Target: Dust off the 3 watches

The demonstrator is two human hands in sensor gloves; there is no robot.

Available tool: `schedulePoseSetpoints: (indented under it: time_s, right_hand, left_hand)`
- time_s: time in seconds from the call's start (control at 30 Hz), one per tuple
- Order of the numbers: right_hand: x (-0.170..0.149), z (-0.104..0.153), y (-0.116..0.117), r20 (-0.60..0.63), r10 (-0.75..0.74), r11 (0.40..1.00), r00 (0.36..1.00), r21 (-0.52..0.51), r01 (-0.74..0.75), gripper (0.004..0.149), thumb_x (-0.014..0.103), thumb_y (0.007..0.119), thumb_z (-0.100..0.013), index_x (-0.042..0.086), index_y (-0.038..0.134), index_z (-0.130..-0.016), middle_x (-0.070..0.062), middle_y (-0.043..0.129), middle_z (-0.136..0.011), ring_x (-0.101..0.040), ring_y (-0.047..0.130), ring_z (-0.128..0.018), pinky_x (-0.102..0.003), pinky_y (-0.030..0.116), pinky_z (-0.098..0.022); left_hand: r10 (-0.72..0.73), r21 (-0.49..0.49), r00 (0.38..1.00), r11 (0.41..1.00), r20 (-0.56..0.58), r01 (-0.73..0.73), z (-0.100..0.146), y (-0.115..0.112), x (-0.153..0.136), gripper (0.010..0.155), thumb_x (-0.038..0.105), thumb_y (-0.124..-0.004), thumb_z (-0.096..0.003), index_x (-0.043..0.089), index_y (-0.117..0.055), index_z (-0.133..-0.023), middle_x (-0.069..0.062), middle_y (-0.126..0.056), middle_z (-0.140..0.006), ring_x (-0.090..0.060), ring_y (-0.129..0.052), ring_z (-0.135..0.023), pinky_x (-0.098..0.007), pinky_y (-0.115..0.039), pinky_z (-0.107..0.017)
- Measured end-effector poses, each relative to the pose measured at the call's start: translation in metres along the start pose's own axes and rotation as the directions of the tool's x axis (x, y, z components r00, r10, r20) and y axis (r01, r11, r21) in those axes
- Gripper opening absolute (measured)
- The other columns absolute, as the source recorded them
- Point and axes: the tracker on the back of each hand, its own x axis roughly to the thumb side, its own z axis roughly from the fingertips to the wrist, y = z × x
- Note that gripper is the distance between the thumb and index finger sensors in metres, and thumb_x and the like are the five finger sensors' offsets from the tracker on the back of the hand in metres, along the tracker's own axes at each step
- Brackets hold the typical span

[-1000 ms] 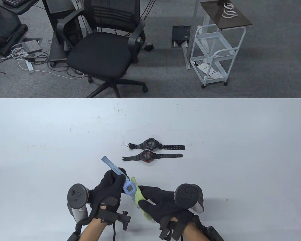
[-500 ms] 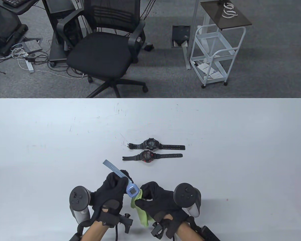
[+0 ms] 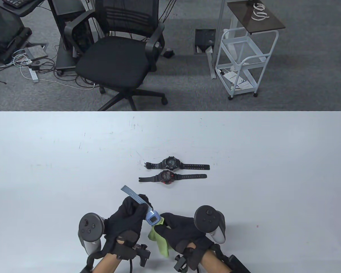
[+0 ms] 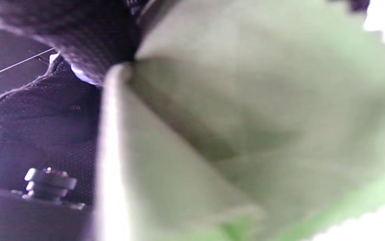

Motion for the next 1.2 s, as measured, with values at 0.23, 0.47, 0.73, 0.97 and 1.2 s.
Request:
schedulePoseSetpoints:
  time_s: [0.23,0.47,0.73,0.97,1.2]
  right_hand:
    - [-0.0016,-0.001,-0.0019,-0.01,-0.022,1.0,1.0,0.022,0.022,0.049,0.044,0.084,-0.044,0.013,0.095,-0.079,-0.005,0.102,-0.067,-0.031,0.101,-0.067,-0.065,0.071,-0.056]
    - [-0.002,-0.0015,-0.0033,-0.019,-0.033,0.998,0.999,0.045,0.034,0.049,0.036,0.084,-0.043,0.014,0.089,-0.087,-0.006,0.099,-0.073,-0.031,0.098,-0.069,-0.066,0.07,-0.057]
    - [-0.004,0.0009,-0.0054,-0.028,-0.003,1.0,1.0,-0.014,0.002,0.048,0.053,0.081,-0.046,0.015,0.1,-0.068,0.0,0.105,-0.051,-0.022,0.106,-0.049,-0.06,0.078,-0.049]
    - [-0.0038,-0.0004,-0.0055,-0.017,-0.042,0.998,0.999,0.036,0.042,0.048,0.039,0.081,-0.044,0.014,0.092,-0.083,-0.006,0.1,-0.068,-0.029,0.1,-0.064,-0.065,0.071,-0.055]
    - [-0.0038,0.0013,-0.0073,-0.023,-0.029,1.0,0.999,-0.001,0.029,0.048,0.049,0.08,-0.047,0.013,0.099,-0.072,-0.001,0.105,-0.054,-0.024,0.105,-0.051,-0.061,0.077,-0.049]
  left_hand:
    - [0.016,-0.002,1.0,1.0,-0.015,-0.016,-0.0006,-0.0002,-0.0034,0.045,0.033,-0.083,-0.0492,0.011,-0.083,-0.088,-0.007,-0.102,-0.07,-0.027,-0.11,-0.048,-0.055,-0.087,-0.05]
    - [0.025,0.0,1.0,1.0,-0.019,-0.025,-0.0008,0.0001,-0.0038,0.045,0.033,-0.083,-0.0494,0.011,-0.082,-0.088,-0.007,-0.101,-0.071,-0.027,-0.11,-0.048,-0.056,-0.087,-0.05]
    - [0.045,0.011,0.999,0.999,-0.023,-0.045,-0.0017,0.0035,-0.004,0.045,0.033,-0.082,-0.0496,0.011,-0.082,-0.089,-0.007,-0.101,-0.071,-0.027,-0.11,-0.049,-0.056,-0.087,-0.051]
    - [0.044,0.007,0.999,0.999,-0.016,-0.044,-0.0021,0.0035,-0.004,0.045,0.033,-0.082,-0.0498,0.011,-0.082,-0.089,-0.007,-0.101,-0.071,-0.027,-0.11,-0.049,-0.056,-0.086,-0.051]
    - [0.045,0.016,0.999,0.999,-0.023,-0.045,-0.0021,0.0055,-0.0046,0.045,0.034,-0.082,-0.0501,0.011,-0.082,-0.089,-0.007,-0.101,-0.071,-0.027,-0.11,-0.049,-0.056,-0.087,-0.051]
